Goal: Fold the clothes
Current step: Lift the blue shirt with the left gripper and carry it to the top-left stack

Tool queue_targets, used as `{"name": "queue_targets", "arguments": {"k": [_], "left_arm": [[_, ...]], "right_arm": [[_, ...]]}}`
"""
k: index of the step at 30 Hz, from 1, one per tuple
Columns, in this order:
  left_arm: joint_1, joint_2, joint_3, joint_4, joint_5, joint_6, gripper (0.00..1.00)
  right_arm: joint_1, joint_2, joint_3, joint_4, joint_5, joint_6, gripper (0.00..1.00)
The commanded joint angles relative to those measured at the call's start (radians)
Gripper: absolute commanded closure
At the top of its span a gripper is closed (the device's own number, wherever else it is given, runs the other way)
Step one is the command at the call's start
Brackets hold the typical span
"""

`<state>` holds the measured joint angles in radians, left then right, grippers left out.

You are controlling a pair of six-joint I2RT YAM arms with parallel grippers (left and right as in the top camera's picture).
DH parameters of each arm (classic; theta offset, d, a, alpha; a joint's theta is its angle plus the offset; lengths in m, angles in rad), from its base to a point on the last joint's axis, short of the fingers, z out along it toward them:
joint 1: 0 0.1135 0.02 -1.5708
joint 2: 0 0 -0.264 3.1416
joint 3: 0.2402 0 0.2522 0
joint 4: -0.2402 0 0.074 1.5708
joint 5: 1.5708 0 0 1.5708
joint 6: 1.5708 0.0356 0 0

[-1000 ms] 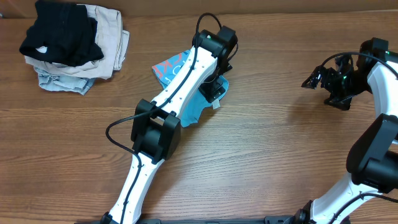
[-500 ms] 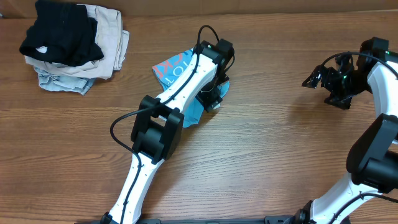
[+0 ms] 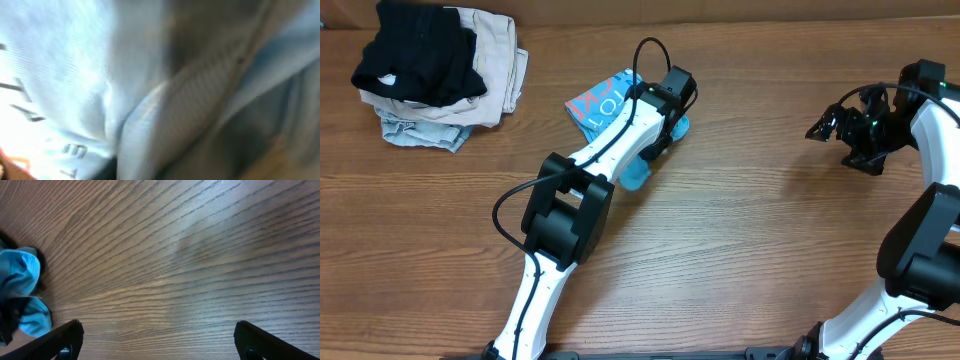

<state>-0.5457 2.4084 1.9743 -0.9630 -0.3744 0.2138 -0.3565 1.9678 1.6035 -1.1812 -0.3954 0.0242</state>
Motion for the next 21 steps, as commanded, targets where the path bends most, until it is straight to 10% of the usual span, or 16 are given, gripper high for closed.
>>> {"name": "queue_targets", "arguments": {"k": [1,21], "left_arm": [[0.026,0.078,-0.043,0.045,-0.062,-0.025,0.96],[0.307,-0.11,0.838,-0.323,-0.196,-0.018,0.96]], "right_arm": [[0.002,-0.027,0.021,0.004,-0.006,-0.011,0.0],[0.002,-0.027,0.021,0.001,-0.007,-0.01,0.0]]}}
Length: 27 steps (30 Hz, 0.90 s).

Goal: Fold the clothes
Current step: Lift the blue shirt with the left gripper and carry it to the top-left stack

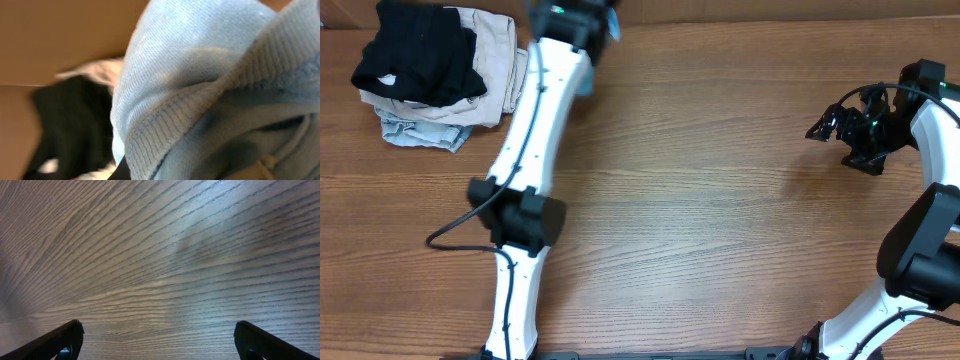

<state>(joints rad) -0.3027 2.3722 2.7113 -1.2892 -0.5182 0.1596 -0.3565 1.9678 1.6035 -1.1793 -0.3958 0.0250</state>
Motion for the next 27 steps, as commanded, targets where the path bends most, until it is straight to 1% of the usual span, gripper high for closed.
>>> {"name": "queue_targets", "arguments": {"k": [1,7,11,14,16,19,21,23,27], "left_arm": [[0.089,-0.078,0.121,0.003,-0.061,0.047,0.96],[0.231,-0.08,0.149,0.003,-0.104,0.142,0.96],[0.343,-0.076,0.149,0.032,-0.098,0.145,0.96],[0.428,-0.074,0.149,0.093,-0.049,0.182,0.96],[0.473,-0.07,0.149,0.133,-0.028,0.185,0.96],[0.537,-0.069,0.131,0.182,0.043,0.195,0.96],[0.567,-0.068,0.115,0.2,0.089,0.212,0.96],[0.589,-0.068,0.083,0.232,0.103,0.211,0.96],[0.603,-0.058,-0.006,0.351,0.116,0.211,0.96]], "right_arm": [[0.002,-0.027,0.021,-0.002,-0.006,-0.01,0.0],[0.002,-0.027,0.021,-0.005,-0.007,0.001,0.0],[0.002,-0.027,0.021,-0.001,-0.006,0.001,0.0],[0.002,-0.027,0.021,-0.001,-0.006,0.001,0.0],[0.002,-0.027,0.021,-0.005,-0.007,0.001,0.0],[0.002,-0.027,0.021,-0.009,-0.007,0.013,0.0],[0.002,-0.027,0.021,-0.012,-0.01,0.021,0.0],[0.002,-0.027,0.021,-0.012,-0.01,0.031,0.0],[0.002,-0.027,0.021,-0.012,-0.01,0.032,0.0]]}}
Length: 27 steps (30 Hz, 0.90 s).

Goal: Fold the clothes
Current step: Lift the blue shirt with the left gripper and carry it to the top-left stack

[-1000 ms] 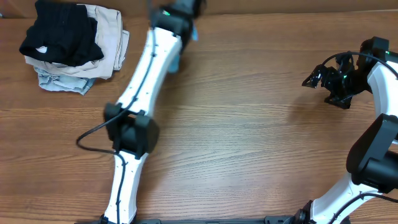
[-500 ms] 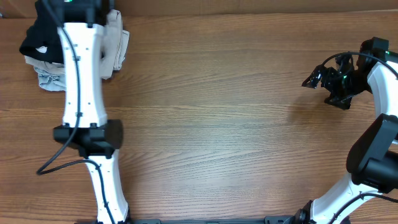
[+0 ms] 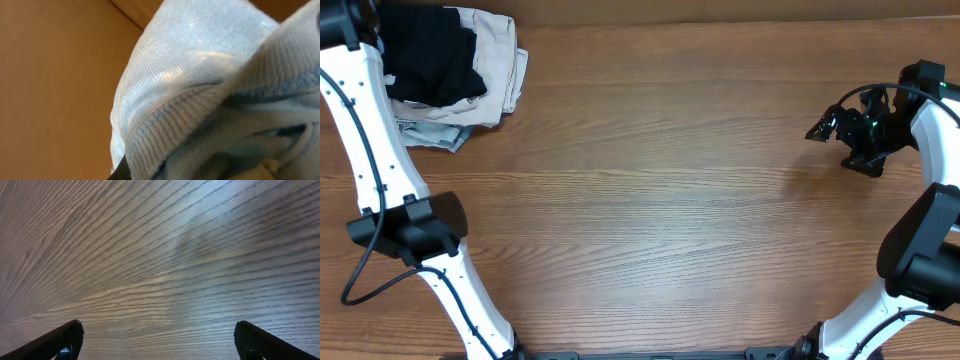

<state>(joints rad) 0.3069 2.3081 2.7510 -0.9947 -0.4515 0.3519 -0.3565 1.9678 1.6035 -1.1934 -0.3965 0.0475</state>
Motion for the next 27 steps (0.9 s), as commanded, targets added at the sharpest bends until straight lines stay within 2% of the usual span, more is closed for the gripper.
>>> {"name": "queue_targets", "arguments": {"k": [1,8,13,19,22,27], "left_arm": [[-0.006,0.011,-0.064,0.079,0.05,0.018,0.96],[-0.012,0.04,-0.169,0.117,0.04,-0.001,0.96],[0.0,0.039,-0.18,0.117,-0.106,-0.008,0.96],[0.029,0.037,-0.163,0.055,-0.18,-0.039,0.96],[0.043,0.037,-0.163,0.001,-0.136,-0.077,0.96],[0.043,0.037,-0.163,0.005,0.003,-0.124,0.96]], "right_arm": [[0.002,-0.027,0.021,0.002,-0.01,0.011,0.0],[0.003,-0.027,0.021,-0.002,-0.01,0.055,0.0],[0.003,-0.027,0.021,0.0,-0.009,0.055,0.0],[0.003,-0.027,0.021,-0.002,-0.009,0.055,0.0],[0.003,-0.027,0.021,-0.002,-0.009,0.055,0.0],[0.003,-0.027,0.021,-0.002,-0.01,0.055,0.0]]}}
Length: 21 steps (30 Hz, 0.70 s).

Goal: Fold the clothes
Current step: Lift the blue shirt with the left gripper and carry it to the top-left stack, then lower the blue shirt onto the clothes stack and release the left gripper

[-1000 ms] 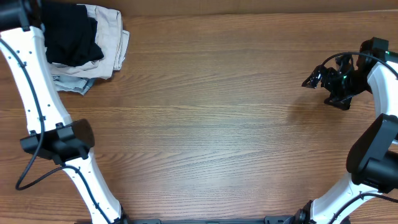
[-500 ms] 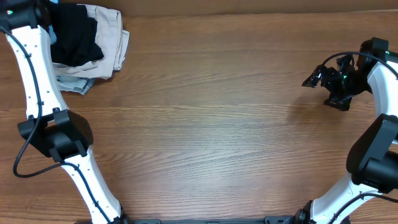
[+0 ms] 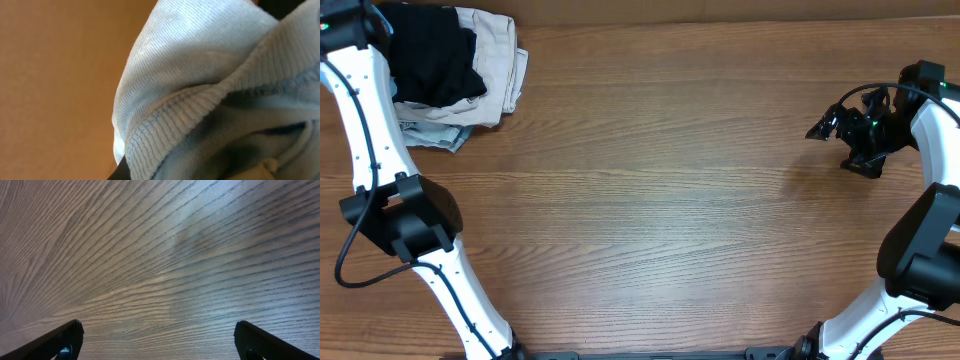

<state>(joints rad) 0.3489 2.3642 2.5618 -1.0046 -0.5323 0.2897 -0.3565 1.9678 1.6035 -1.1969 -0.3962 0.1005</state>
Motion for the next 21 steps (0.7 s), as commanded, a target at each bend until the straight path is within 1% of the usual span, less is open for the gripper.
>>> {"name": "queue_targets", "arguments": {"k": [1,4,6,7,9,11,12,13,15,18,19,20,21], "left_arm": [[0.0,-0.019,0.026,0.014,0.114,-0.067,0.96],[-0.014,-0.018,0.025,0.001,0.271,-0.089,0.96],[-0.025,-0.014,0.024,-0.017,0.407,-0.093,0.96],[-0.035,-0.013,0.014,-0.023,0.507,-0.093,0.95],[-0.047,-0.013,-0.012,-0.016,0.616,-0.124,0.95],[-0.06,-0.013,-0.047,-0.003,0.666,-0.161,0.96],[-0.068,-0.013,-0.064,0.002,0.668,-0.176,0.95],[-0.074,-0.013,-0.081,0.007,0.666,-0.187,0.86],[-0.09,-0.013,-0.125,0.022,0.666,-0.19,0.51],[-0.113,-0.013,-0.18,0.039,0.663,-0.189,0.2],[-0.119,-0.013,-0.196,0.043,0.663,-0.189,0.05],[-0.124,-0.013,-0.207,0.046,0.662,-0.188,0.0],[-0.127,-0.013,-0.211,0.05,0.659,-0.188,0.0]], "right_arm": [[0.003,-0.027,0.021,0.002,-0.01,0.002,0.0],[0.003,-0.027,0.021,0.002,-0.01,0.002,0.0],[0.003,-0.027,0.021,0.001,-0.01,0.002,0.0],[0.003,-0.027,0.021,0.001,-0.01,0.005,0.0],[0.003,-0.027,0.021,0.0,-0.01,0.005,0.0],[0.003,-0.027,0.021,-0.002,-0.01,0.005,0.0],[0.003,-0.027,0.021,-0.003,-0.01,0.005,0.0],[0.003,-0.027,0.021,-0.003,-0.01,0.005,0.0],[0.003,-0.027,0.021,-0.003,-0.01,0.005,0.0],[0.003,-0.027,0.021,-0.002,-0.01,0.005,0.0],[0.003,-0.027,0.021,-0.002,-0.01,0.005,0.0],[0.003,-0.027,0.021,-0.002,-0.01,0.005,0.0],[0.003,-0.027,0.021,-0.001,-0.01,0.005,0.0]]}}
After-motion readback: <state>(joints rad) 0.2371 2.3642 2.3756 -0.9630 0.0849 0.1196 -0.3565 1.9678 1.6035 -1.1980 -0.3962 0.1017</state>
